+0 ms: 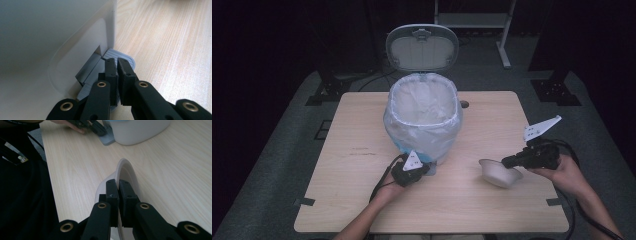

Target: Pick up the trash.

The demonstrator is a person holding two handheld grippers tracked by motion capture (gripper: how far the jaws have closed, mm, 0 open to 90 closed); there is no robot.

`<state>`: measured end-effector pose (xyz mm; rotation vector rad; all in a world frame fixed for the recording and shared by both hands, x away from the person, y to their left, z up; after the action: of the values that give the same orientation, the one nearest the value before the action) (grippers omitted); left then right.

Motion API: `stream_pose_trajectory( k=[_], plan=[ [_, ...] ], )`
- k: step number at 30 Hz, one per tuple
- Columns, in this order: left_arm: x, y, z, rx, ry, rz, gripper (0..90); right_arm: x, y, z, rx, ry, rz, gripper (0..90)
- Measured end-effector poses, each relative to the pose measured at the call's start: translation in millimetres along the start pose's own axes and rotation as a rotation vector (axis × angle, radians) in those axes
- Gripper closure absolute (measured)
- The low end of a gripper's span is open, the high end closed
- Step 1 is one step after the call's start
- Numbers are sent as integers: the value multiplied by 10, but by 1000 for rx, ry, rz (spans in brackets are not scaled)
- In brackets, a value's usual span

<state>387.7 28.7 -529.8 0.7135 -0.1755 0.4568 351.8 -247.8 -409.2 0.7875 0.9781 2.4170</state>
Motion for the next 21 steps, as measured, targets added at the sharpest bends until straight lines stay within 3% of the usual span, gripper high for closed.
stream_pose_trajectory(
  k=[21],
  plan=[
    [0,-2,2,-4,5,1,876,165,325,264,-21,33,-1,863]
  ],
)
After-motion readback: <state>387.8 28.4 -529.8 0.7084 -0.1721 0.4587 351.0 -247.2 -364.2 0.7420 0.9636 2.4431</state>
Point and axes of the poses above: each handheld gripper's, and its own axes: y roughly backward along the jaws, z roughly out of its top, x roughly to its left, the point moved 9 cm from there along -y, roughly forward along the jaws, and after that the axes turned 14 degrees about -y, right-handed, at the moved point
